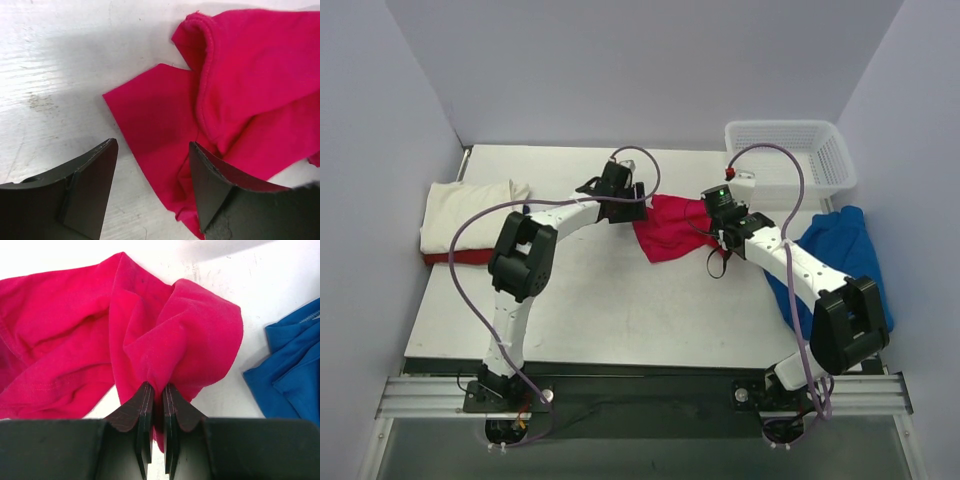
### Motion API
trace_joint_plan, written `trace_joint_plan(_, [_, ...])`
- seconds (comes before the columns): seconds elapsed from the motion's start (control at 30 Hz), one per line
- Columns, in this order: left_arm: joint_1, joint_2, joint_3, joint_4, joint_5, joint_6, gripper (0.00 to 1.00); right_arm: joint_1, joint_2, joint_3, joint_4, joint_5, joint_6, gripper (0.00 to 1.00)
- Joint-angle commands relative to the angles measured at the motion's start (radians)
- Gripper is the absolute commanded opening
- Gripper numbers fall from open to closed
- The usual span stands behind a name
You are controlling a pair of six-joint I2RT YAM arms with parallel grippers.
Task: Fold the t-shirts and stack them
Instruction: Flatten out the tshirt
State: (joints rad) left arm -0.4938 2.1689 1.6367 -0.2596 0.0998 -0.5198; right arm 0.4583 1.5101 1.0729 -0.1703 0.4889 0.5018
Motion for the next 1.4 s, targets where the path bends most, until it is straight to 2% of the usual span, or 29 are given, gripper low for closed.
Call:
trace_joint_plan(0.0, [-0.028, 0.052, 0.095, -0.095, -0.092, -0.028, 0.69, -0.007, -0.06, -0.019, -0.024, 0.002, 0.023, 0.0])
trace_joint_plan(0.1, [-0.038, 0.097, 0.153, -0.17, -0.178, -0.046, 0.67, -0.009, -0.071, -0.033, -0.026, -0.003, 0.024, 0.0])
trace_joint_plan(0.27, [-0.048, 0.152, 0.198, -0.208, -0.186, -0.063, 0.64, -0.02, -0.097, -0.054, -0.025, -0.009, 0.023, 0.0])
trace_joint_plan(0.37, [-0.057, 0.199, 0.268, -0.275, -0.225, -0.059, 0.58, -0.024, -0.108, -0.067, -0.025, -0.01, 0.023, 0.0])
trace_joint_plan(0.43, [-0.058, 0.23, 0.326, -0.315, -0.242, -0.059, 0.49, -0.027, -0.114, -0.076, -0.026, -0.013, 0.023, 0.0])
trace_joint_plan(0.57, [-0.058, 0.265, 0.391, -0.401, -0.281, -0.049, 0.39, -0.035, -0.125, -0.087, -0.028, -0.013, 0.027, 0.0])
trace_joint_plan(0.6, [-0.058, 0.284, 0.426, -0.436, -0.282, -0.039, 0.27, -0.04, -0.126, -0.088, -0.026, -0.013, 0.026, 0.0])
trace_joint_plan(0.67, [-0.058, 0.302, 0.455, -0.47, -0.29, -0.022, 0.18, -0.043, -0.125, -0.09, -0.028, -0.013, 0.026, 0.0])
trace_joint_plan(0.73, [-0.055, 0.307, 0.465, -0.489, -0.301, -0.006, 0.02, -0.049, -0.126, -0.09, -0.028, -0.012, 0.027, 0.0])
trace_joint_plan(0.77, [-0.052, 0.301, 0.453, -0.495, -0.317, -0.003, 0.0, -0.052, -0.125, -0.085, -0.028, -0.013, 0.029, 0.0])
trace_joint_plan(0.97, [0.026, 0.14, 0.332, -0.452, -0.353, 0.02, 0.0, -0.075, -0.125, -0.047, -0.044, -0.012, 0.026, 0.0])
trace_joint_plan(1.1, [0.121, -0.054, 0.217, -0.412, -0.353, 0.032, 0.0, -0.083, -0.122, 0.012, -0.067, -0.006, 0.018, 0.0])
trace_joint_plan(1.37, [0.311, -0.286, 0.187, -0.423, -0.305, 0.11, 0.0, -0.099, -0.131, 0.116, -0.08, 0.007, -0.014, 0.0])
